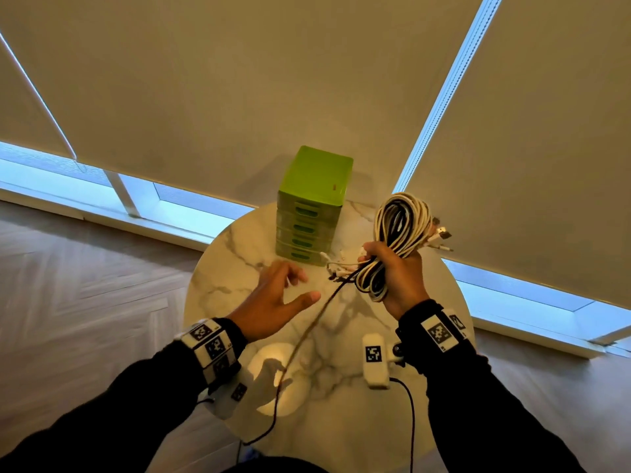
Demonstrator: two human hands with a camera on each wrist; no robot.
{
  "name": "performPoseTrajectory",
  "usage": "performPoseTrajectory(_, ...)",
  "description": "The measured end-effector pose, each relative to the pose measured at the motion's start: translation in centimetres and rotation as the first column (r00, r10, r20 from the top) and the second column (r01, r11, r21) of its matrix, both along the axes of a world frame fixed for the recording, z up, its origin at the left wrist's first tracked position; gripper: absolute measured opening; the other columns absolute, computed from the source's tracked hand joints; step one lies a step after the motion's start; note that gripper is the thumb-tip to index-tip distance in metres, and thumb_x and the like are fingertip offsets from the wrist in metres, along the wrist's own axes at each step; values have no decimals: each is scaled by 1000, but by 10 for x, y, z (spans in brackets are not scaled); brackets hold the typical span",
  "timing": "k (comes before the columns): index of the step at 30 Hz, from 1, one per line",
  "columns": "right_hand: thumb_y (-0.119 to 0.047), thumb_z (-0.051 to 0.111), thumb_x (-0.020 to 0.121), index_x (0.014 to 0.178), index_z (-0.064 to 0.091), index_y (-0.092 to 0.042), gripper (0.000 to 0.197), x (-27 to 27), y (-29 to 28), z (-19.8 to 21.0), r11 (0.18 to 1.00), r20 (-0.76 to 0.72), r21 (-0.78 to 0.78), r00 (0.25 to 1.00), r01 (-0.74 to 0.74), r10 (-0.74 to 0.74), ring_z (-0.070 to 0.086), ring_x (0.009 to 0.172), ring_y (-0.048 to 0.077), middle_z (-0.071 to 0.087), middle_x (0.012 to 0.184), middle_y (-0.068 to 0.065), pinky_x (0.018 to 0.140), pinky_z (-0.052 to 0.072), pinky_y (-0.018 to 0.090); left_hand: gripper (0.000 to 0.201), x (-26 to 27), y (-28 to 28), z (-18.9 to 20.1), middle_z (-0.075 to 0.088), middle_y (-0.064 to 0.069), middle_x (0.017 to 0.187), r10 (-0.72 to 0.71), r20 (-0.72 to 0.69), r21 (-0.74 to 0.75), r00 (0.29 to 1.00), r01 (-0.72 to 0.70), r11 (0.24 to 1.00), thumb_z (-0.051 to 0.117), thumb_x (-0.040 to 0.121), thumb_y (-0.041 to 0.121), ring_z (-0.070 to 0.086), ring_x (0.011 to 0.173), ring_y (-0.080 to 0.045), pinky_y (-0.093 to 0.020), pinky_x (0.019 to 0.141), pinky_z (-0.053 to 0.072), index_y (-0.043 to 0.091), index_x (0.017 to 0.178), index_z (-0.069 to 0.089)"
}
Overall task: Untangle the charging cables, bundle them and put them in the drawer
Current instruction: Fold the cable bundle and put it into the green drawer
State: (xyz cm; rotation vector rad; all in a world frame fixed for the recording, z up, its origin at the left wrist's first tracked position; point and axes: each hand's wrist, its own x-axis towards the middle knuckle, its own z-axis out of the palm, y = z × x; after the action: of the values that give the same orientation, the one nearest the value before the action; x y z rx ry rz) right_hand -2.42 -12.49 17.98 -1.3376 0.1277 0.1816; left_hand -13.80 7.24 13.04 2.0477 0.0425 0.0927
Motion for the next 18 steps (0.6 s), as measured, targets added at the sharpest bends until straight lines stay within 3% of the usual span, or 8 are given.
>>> performPoseTrajectory(2, 3, 71, 83, 91, 61, 1, 14, -1, 2, 2, 998, 12, 40, 999, 40, -41, 65, 57, 23, 62, 61, 10, 59, 55, 35, 54, -7, -14, 6, 62, 1, 89, -139, -203, -244, 969, 88, 966, 42, 92, 63, 56, 80, -5, -31, 79, 45, 14, 101, 63)
performPoseTrajectory(3, 4, 71, 83, 89, 61, 0, 12, -4, 4, 3, 997, 14, 65, 999, 36, -37, 65, 57, 23, 62, 61, 10, 60, 55, 36, 68, -7, -20, 6, 66, -4, 88, -227, -308, -363, 924, 106, 926, 31, 92, 66, 61, 80, -9, -30, 77, 47, 9, 104, 65)
performPoseTrajectory(6, 3, 70, 85, 84, 64, -3, 8, -14, 11, 2, 991, 13, 125, 999, -47, 45, 65, 61, 25, 64, 65, 13, 66, 54, 40, 90, 2, -38, -5, 73, -14, 109, -357, -433, -656, 828, -17, 755, 18, 87, 75, 68, 92, -23, -28, 75, 48, 5, 128, 57)
performPoseTrajectory(9, 2, 70, 85, 86, 66, -5, 9, -29, 16, 0, 980, 26, 118, 987, -158, 156, 66, 66, 27, 65, 71, 15, 69, 55, 41, 72, 17, -49, 0, 74, -11, 109, -231, -368, -822, 901, -199, 534, 28, 96, 68, 68, 97, -23, -34, 84, 47, 12, 125, 62)
performPoseTrajectory(11, 2, 71, 84, 95, 65, -4, 14, -37, 17, -2, 973, 53, 90, 976, -213, 209, 68, 76, 29, 67, 79, 15, 73, 56, 40, 42, 26, -48, 10, 73, -13, 102, -87, -315, -889, 945, -261, 377, 45, 103, 40, 68, 93, -23, -38, 95, 47, 6, 107, 69)
performPoseTrajectory(12, 1, 72, 84, 98, 64, -5, 17, -40, 18, -2, 969, 63, 71, 970, -238, 234, 68, 80, 29, 67, 82, 15, 73, 56, 40, 29, 29, -47, 15, 70, -16, 96, -22, -302, -899, 953, -276, 341, 49, 101, 24, 67, 88, -23, -40, 95, 49, 1, 98, 66)
performPoseTrajectory(14, 1, 72, 83, 98, 66, -4, 17, -44, 18, 1, 958, 69, 25, 956, -287, 285, 69, 81, 28, 69, 84, 15, 74, 56, 37, 15, 34, -42, 17, 58, -16, 82, 72, -309, -870, 948, -312, 381, 46, 94, 3, 61, 75, -23, -38, 81, 51, 2, 83, 56)
performPoseTrajectory(18, 1, 73, 80, 99, 69, 6, 20, -45, 17, 3, 935, -1, -77, 938, -346, 347, 71, 85, 29, 72, 92, 23, 77, 58, 37, 21, 36, -44, 11, 49, -9, 67, 209, -283, -780, 936, -351, 518, 39, 84, -11, 48, 66, -23, -34, 64, 43, 6, 73, 44)
